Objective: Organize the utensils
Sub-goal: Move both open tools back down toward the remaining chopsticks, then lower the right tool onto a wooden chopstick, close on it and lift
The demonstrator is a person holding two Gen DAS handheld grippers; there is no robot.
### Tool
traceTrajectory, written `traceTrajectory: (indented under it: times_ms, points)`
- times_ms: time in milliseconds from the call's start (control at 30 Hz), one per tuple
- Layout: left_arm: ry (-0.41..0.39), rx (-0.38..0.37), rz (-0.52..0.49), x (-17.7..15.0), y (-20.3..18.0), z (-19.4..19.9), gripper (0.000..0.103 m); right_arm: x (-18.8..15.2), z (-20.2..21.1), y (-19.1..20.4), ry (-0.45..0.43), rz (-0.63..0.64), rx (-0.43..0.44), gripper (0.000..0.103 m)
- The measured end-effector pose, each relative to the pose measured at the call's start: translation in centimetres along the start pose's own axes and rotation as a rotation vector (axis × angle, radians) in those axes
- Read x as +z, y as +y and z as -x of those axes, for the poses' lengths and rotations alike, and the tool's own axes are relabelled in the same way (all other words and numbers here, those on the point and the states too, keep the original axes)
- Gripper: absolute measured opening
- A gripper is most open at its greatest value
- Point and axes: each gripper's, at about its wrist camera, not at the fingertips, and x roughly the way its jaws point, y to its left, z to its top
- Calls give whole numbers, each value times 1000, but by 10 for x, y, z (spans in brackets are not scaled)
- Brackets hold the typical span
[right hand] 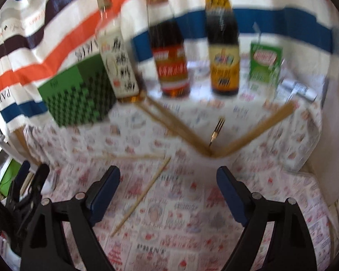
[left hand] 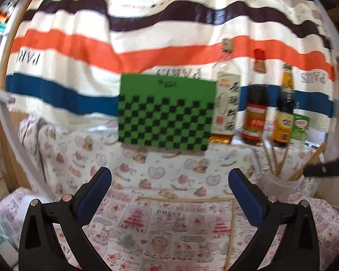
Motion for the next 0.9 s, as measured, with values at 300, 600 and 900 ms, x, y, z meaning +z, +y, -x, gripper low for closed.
traceTrajectory:
  times_ms: [300, 600, 900]
  points:
    - [26, 49, 73, -3, 20, -7, 103, -13, -41, -12, 164, -90, 36, 66]
    - [1, 68, 57, 2, 17, 0, 103, -20, -112, 27, 355, -15, 32, 43]
    - [38, 71, 107, -1, 27, -9, 103, -18, -168, 36, 393, -18, -27, 34]
